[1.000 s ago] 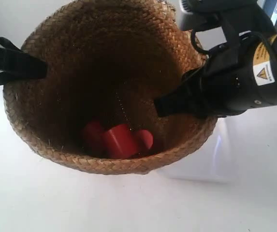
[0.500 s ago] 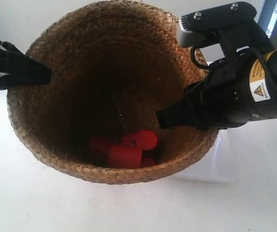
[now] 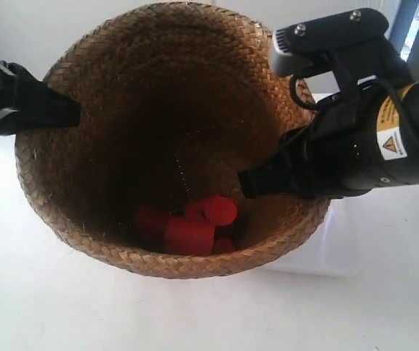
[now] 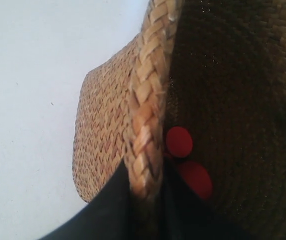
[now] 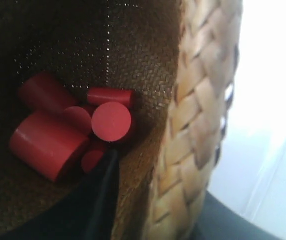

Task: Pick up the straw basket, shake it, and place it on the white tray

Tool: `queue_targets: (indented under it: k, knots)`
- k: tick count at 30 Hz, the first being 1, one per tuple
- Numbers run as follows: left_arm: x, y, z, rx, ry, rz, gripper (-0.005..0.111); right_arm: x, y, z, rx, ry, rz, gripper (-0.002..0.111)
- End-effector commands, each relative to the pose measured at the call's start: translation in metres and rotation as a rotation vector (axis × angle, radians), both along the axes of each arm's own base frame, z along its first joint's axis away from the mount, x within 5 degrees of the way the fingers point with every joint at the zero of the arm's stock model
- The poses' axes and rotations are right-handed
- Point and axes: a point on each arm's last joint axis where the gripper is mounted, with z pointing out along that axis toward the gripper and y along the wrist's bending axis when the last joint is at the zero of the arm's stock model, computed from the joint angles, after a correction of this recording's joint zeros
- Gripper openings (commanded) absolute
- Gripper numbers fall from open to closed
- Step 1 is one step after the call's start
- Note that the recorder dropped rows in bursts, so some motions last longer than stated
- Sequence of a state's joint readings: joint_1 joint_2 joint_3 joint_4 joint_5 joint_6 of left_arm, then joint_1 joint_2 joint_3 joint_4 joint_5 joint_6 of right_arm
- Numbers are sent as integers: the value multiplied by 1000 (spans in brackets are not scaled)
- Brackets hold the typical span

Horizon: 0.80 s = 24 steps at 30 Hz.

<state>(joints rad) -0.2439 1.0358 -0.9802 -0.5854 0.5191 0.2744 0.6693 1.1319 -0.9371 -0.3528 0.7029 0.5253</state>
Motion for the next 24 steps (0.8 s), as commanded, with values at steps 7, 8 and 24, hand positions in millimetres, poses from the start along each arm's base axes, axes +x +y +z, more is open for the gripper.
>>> queue_targets:
  k: [7,8,24]
  knots:
    - [-13,1,57,-36,-196,-35,0,-3,-9,48,1,-182,17,0]
    - [-25,4,82,-51,-278,-44,0,-10,-16,78,50,-248,7,0]
    - [-4,5,27,43,-109,7,0,12,-6,57,-3,-160,-10,0]
